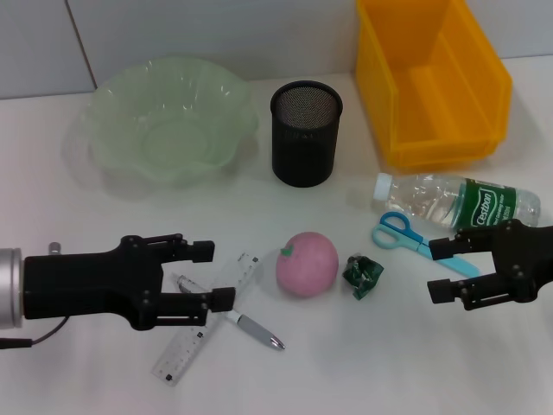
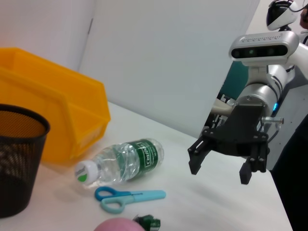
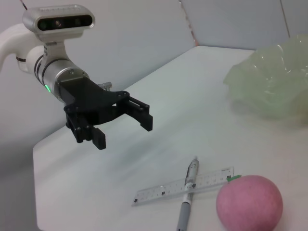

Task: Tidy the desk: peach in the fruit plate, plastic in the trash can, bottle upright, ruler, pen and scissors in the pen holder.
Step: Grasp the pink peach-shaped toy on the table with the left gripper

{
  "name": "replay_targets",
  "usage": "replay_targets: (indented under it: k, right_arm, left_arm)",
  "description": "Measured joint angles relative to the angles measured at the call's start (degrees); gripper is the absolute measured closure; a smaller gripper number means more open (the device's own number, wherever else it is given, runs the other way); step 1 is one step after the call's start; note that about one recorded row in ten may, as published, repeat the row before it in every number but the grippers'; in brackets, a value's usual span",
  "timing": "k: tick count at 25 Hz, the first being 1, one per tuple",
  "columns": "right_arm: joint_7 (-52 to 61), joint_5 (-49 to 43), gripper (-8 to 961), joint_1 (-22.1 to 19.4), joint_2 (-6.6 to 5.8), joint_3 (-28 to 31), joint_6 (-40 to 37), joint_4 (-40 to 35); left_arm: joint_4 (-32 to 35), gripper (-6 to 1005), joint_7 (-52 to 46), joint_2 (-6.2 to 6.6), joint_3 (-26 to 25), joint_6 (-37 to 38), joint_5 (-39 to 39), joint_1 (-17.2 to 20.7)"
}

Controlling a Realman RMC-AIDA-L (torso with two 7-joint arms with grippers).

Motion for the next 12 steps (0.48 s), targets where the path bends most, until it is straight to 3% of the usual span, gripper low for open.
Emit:
replay_targets:
  k: [3,12]
  right_arm:
    - [0.0,0.0,149,0.0,-0.01,0.0,0.4,0.1]
    - [0.0,0.0,149,-0.1,-0.04,-0.1,0.8,0.3]
  left_arm:
    - [-0.4,187,0.5,0.56,-0.5,0.4,0.0,0.0]
    - [-1.1,194,1.1,0.25,-2.5,1.0,2.7,-0.6]
